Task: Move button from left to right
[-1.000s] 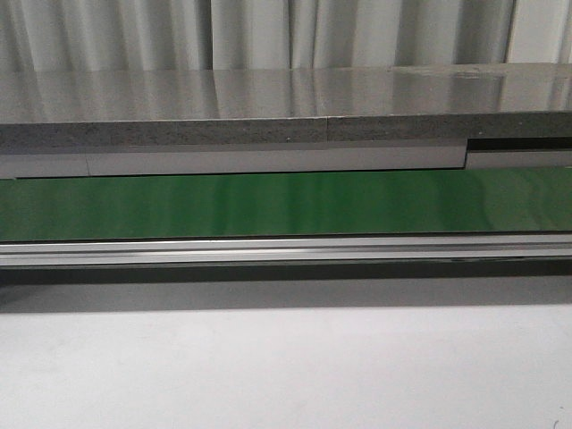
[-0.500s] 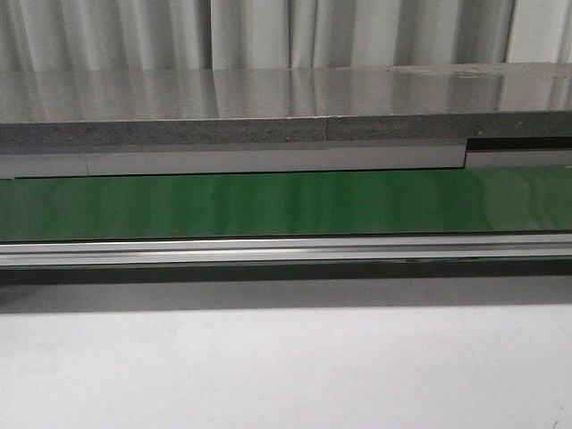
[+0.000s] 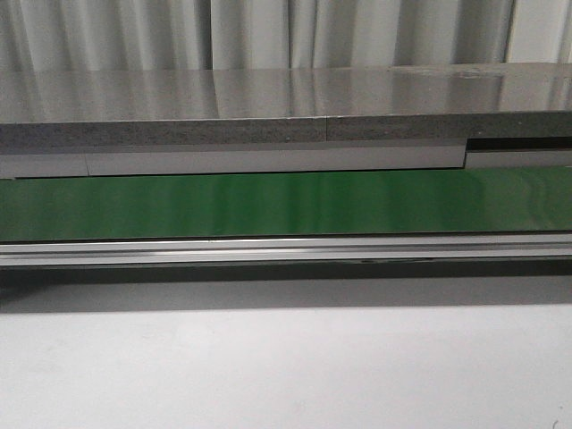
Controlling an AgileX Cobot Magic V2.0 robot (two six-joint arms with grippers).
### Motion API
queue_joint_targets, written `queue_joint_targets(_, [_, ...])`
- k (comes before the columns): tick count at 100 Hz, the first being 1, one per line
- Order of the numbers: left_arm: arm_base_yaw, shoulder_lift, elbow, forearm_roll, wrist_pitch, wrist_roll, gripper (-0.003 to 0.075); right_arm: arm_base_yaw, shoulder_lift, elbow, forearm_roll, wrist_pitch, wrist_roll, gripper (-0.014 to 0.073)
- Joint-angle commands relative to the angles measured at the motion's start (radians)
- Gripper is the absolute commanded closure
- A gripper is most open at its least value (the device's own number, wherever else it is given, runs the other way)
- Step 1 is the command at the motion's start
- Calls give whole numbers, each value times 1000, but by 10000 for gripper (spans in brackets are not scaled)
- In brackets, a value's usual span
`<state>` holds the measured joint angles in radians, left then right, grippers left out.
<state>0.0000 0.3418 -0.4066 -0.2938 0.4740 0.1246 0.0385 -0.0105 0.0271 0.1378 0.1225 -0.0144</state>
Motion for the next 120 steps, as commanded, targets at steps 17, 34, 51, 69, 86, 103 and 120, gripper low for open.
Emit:
queue_joint_targets(17, [-4,211,-283,67,249,-1,741,4,-19,-14,-9,-82,-1,661])
queue_joint_targets(34, [-4,249,-304,63,235,-1,741,4,-19,-14,-9,-82,-1,661])
queue_joint_targets(51, [-4,255,-300,63,247,-1,741,4,-19,-14,-9,-82,-1,661])
queue_joint_targets(69, [-4,255,-300,63,267,-1,740,4,-19,-14,-9,-82,-1,661])
queue_joint_targets(86, [-4,255,-300,63,315,-1,636,4,-19,-14,-9,-82,-1,661])
queue_joint_targets(103, [-4,255,-300,63,326,-1,215,4,-19,-14,-9,-82,-1,661])
queue_joint_targets(120, [-4,255,-300,56,310,-1,40,4,-19,-14,-9,-82,-1,661])
